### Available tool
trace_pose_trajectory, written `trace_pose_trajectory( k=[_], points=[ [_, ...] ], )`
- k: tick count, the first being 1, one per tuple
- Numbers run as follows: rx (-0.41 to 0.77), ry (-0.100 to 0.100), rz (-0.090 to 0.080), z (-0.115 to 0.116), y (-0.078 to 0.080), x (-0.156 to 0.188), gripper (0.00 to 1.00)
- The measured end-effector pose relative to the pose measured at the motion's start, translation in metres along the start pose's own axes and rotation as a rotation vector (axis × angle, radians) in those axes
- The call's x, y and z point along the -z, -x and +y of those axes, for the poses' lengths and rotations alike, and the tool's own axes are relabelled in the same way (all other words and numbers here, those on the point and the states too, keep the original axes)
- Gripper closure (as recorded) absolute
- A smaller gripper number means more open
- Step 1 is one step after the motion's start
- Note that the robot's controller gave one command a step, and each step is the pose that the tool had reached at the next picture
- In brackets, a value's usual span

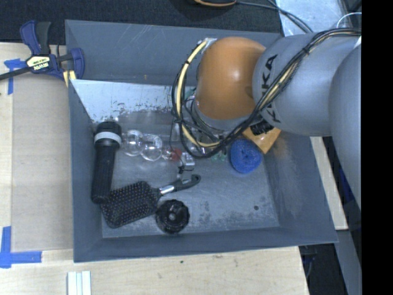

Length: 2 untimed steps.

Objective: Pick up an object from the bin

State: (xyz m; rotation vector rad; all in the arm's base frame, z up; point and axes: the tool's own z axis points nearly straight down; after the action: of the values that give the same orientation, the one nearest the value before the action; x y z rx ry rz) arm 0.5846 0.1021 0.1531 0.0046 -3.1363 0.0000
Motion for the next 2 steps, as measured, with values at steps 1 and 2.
trace_pose_trajectory(
  k=[1,2],
  points=[
    [-0.003,0.001,-0.009,-0.001,0.002,0.005,0.0],
    [0.007,-0.001,-0.012,0.038,-0.031,-0.079,0.0]
  ],
)
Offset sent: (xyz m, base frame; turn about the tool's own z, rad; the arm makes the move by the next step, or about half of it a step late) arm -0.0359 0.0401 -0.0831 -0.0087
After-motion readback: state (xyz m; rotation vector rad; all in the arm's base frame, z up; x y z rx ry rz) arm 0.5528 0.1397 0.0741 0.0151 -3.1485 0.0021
